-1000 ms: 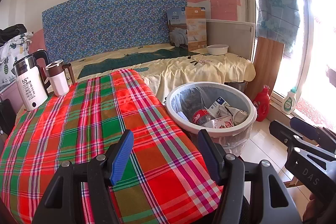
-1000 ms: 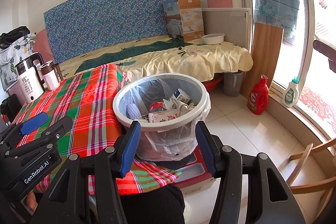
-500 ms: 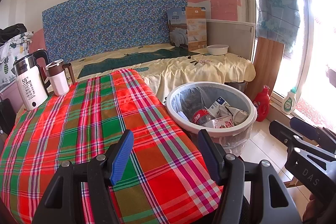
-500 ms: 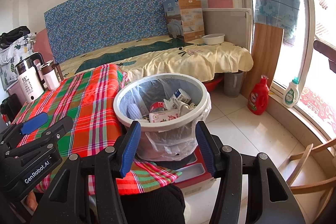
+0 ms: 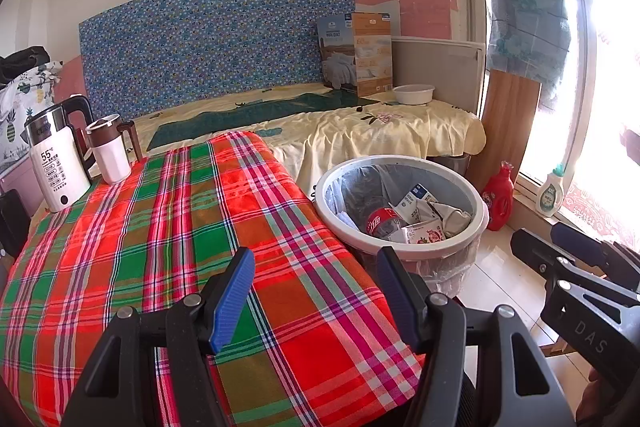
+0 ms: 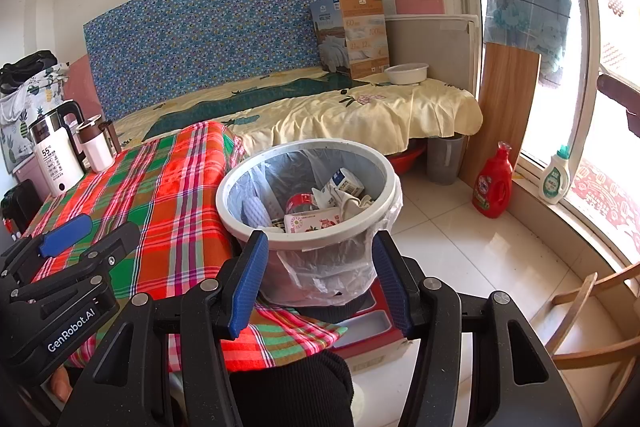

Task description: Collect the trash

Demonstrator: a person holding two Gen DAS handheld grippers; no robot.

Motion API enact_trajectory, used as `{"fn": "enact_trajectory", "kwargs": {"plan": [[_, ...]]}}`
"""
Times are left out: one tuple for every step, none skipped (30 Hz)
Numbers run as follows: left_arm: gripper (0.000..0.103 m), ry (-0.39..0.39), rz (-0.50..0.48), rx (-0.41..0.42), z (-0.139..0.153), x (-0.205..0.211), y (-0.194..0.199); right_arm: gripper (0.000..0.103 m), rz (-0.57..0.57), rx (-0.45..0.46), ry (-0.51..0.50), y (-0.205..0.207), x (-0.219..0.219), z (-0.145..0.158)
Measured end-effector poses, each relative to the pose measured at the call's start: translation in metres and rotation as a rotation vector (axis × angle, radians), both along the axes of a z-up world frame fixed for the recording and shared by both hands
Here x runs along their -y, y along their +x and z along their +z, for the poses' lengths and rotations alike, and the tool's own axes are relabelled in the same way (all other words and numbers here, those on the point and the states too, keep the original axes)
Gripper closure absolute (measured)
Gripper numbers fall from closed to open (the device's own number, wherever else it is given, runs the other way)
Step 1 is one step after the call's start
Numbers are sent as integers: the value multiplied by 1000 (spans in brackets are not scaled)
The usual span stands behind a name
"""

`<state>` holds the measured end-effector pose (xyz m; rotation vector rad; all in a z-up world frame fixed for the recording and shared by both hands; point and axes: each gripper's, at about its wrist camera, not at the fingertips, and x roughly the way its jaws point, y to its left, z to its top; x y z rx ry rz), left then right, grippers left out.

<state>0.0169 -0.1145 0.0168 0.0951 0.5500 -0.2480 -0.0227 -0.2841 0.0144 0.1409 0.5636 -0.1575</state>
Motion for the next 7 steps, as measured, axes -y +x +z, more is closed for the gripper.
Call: {"fn": "enact_trajectory", "kwargs": {"plan": [[40, 0, 0, 0, 0, 0, 0, 48, 1, 1, -1, 0, 0, 0], [40, 0, 0, -1, 0, 0, 0, 48, 1, 1, -2, 0, 0, 0], [40, 0, 1, -1, 0, 0, 0, 48, 1, 0, 0, 0, -1, 0], [40, -1, 3, -2, 0, 0, 0, 48, 1, 0, 1, 0, -1, 0], [40, -1, 3, -4, -1, 0, 0, 48, 1, 0, -1, 0, -1, 0], [40, -1, 4, -6, -1, 0, 1, 48, 1, 0, -1, 0, 0, 0], [40, 0, 6, -7, -2, 0, 1, 48, 1, 0, 0, 0, 0, 0]]}}
